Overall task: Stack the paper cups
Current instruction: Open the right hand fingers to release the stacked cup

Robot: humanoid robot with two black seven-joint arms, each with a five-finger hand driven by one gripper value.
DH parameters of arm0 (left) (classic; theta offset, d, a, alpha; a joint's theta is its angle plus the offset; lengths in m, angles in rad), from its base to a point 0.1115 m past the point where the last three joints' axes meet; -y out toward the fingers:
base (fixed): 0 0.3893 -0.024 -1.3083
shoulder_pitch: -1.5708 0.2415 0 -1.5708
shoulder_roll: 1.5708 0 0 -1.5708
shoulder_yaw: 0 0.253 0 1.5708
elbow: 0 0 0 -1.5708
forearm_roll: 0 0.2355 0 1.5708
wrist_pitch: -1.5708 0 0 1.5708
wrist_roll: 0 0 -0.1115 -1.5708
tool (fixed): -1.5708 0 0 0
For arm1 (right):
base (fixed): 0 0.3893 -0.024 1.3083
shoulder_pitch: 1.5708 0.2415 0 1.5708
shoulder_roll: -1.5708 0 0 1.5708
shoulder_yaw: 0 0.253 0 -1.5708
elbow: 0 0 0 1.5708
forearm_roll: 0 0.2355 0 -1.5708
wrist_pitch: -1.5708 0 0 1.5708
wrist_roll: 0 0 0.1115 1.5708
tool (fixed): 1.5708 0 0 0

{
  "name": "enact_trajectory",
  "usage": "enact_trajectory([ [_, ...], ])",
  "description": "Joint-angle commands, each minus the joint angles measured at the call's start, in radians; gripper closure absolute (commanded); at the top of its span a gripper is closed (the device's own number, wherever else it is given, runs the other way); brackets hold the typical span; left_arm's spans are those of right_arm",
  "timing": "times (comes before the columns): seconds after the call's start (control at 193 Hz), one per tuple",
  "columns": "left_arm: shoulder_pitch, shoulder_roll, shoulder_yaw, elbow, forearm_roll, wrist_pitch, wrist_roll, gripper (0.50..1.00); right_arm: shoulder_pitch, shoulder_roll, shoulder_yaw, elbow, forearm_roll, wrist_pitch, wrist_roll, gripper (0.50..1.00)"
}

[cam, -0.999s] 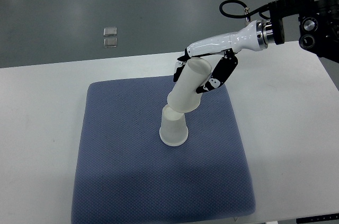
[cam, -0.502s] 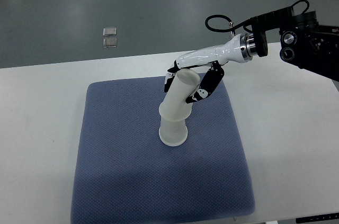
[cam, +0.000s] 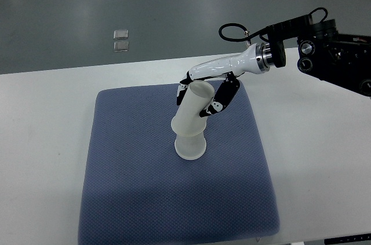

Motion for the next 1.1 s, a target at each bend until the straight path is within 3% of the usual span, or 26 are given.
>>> enact_trajectory([
  [0.0,0.0,0.0,0.0,0.0,0.0,0.001,0.0,0.5,0.0,0.006,-0.001,0.0,0.0,0.0,-0.009,0.955],
  [0.129,0.0,0.0,0.0,0.0,0.0,-0.001,0.0,0.5,-0.014,0.011,-0.001,0.0,0.0,0.0,-0.027,0.918],
  [0.238,0.0,0.0,0.0,0.001,0.0,-0.001,0.0,0.5,-0.014,0.011,-0.001,0.0,0.001,0.0,-0.027,0.844],
  [0.429,0.0,0.0,0.0,0.001,0.0,-0.001,0.0,0.5,-0.014,0.011,-0.001,0.0,0.003,0.0,-0.027,0.609],
  [1.097,0.0,0.0,0.0,0.0,0.0,0.001,0.0,0.5,-0.023,-0.004,0.04,-0.025,0.066,0.002,-0.026,0.605],
])
